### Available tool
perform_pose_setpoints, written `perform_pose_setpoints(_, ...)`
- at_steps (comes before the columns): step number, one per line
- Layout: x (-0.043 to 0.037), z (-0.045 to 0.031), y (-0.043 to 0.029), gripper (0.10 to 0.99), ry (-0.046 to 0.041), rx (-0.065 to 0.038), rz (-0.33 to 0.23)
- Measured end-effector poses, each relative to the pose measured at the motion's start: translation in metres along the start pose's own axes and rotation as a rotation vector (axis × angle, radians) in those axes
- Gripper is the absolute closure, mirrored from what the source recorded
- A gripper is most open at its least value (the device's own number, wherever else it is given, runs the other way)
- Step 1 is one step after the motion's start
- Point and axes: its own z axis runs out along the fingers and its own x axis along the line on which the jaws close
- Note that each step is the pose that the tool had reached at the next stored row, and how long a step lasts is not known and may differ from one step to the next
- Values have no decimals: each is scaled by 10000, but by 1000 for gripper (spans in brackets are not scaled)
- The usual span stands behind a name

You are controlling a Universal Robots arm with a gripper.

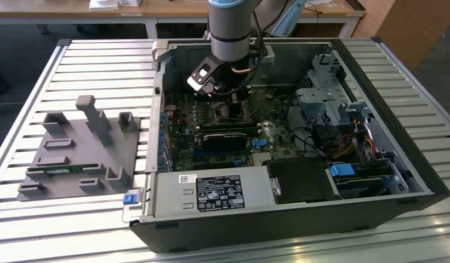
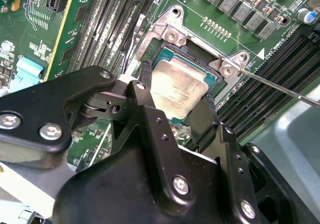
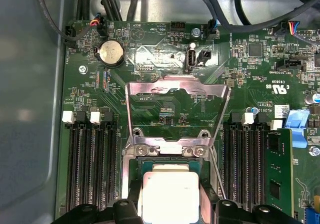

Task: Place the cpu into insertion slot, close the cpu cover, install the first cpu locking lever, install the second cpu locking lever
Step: 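Place the cpu into insertion slot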

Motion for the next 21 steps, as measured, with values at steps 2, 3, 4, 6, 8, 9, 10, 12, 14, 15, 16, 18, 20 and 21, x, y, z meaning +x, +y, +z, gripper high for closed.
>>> perform_pose_setpoints(2, 0, 0, 0, 549, 0, -1, 0)
perform_pose_setpoints(3, 0, 0, 0, 549, 0, -1, 0)
perform_pose_setpoints(4, 0, 0, 0, 549, 0, 0, 0)
perform_pose_setpoints(6, 1, 1, 0, 549, 3, -3, 0)
perform_pose_setpoints(8, 2, 4, 1, 537, 8, -7, 1)
perform_pose_setpoints(9, 1, 3, 1, 475, 7, -5, 0)
perform_pose_setpoints(10, 0, 2, 0, 475, 3, -2, 0)
perform_pose_setpoints(12, 0, 1, 0, 475, 1, -1, 0)
perform_pose_setpoints(14, 0, 1, 0, 475, 0, 0, -1)
perform_pose_setpoints(15, 0, 1, 0, 475, 1, -1, 0)
perform_pose_setpoints(16, 1, 0, 1, 475, 2, -2, 0)
perform_pose_setpoints(18, 0, -7, 0, 475, -1, 1, 0)
perform_pose_setpoints(20, 0, -20, 2, 475, 1, -1, 0)
perform_pose_setpoints(21, 0, -30, 3, 475, 1, -1, 0)
